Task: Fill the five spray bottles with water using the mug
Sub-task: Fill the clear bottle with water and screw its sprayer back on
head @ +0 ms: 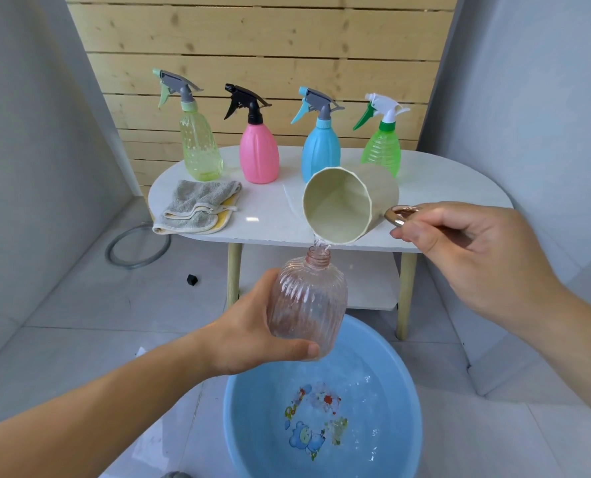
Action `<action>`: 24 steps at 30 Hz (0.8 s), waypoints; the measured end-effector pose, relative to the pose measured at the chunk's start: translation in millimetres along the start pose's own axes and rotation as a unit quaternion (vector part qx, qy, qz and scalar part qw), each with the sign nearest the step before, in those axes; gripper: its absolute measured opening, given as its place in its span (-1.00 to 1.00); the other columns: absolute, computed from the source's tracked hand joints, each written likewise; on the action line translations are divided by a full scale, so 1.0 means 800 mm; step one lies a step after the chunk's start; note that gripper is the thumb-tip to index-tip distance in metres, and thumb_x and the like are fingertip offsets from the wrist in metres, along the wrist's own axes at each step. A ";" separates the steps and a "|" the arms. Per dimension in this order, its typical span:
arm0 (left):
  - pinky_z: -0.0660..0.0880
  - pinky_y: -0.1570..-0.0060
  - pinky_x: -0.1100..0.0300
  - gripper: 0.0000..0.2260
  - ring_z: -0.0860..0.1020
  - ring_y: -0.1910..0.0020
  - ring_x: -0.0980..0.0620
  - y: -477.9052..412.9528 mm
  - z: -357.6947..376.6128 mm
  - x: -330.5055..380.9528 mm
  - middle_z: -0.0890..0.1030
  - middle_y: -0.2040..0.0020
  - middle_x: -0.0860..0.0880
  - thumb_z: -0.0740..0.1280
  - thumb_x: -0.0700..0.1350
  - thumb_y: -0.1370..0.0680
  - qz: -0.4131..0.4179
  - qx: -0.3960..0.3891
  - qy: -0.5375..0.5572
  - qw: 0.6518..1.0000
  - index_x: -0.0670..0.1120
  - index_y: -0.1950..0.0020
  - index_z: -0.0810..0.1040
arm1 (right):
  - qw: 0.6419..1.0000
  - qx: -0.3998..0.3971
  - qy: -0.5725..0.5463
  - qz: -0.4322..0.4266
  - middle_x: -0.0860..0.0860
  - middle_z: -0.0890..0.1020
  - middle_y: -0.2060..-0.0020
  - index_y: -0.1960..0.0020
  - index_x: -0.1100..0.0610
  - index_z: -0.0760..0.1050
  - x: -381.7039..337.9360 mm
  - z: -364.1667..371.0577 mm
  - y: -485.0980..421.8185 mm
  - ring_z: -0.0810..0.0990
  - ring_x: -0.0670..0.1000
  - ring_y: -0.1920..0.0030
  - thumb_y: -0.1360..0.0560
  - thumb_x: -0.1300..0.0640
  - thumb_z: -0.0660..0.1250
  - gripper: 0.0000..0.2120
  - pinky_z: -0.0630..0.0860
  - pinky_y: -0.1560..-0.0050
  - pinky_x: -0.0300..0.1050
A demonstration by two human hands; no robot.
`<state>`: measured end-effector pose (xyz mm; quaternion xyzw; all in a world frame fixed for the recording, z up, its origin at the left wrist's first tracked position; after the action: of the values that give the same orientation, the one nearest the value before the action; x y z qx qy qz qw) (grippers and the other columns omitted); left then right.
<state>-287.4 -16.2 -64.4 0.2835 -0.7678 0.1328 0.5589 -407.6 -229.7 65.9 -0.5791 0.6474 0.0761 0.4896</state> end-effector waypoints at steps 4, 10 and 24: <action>0.57 -0.35 -0.03 -0.11 0.60 -0.32 0.10 0.000 0.000 0.000 0.58 -0.32 0.07 0.67 0.07 -0.25 0.001 0.003 -0.001 1.000 0.16 -0.48 0.29 | 1.000 0.001 0.010 -0.022 -0.22 0.70 0.11 0.12 0.01 0.67 -0.001 0.001 0.001 0.64 -0.18 -0.08 -0.49 0.02 0.35 -0.86 0.47 -0.12 -0.35; 0.58 -0.34 -0.02 -0.13 0.61 -0.30 0.09 -0.001 0.001 0.000 0.59 -0.31 0.07 0.67 0.05 -0.27 0.001 -0.004 0.002 1.000 0.16 -0.48 0.30 | 0.997 0.014 0.038 -0.061 -0.16 0.69 0.08 0.10 0.14 0.69 -0.003 0.001 0.002 0.62 -0.17 -0.12 -0.49 0.08 0.35 -0.82 0.46 -0.17 -0.32; 0.59 -0.32 0.01 -0.14 0.62 -0.30 0.08 0.000 0.002 -0.001 0.60 -0.30 0.06 0.67 0.05 -0.26 0.006 -0.005 -0.002 1.000 0.14 -0.46 0.32 | 0.981 0.042 0.092 -0.163 -0.06 0.68 0.13 0.12 0.20 0.67 -0.013 -0.003 0.003 0.61 -0.03 -0.14 -0.53 0.02 0.31 -0.73 0.46 -0.24 -0.20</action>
<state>-288.6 -16.7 -65.5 0.2763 -0.7712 0.1319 0.5581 -412.3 -223.2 73.7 -0.6602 0.5892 -0.0852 0.4580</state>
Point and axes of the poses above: each hand's wrist, its own y-axis away from the middle knuckle, its own z-axis out of the palm, x = y × z, the point moved 6 cm from there along -y, towards the middle knuckle
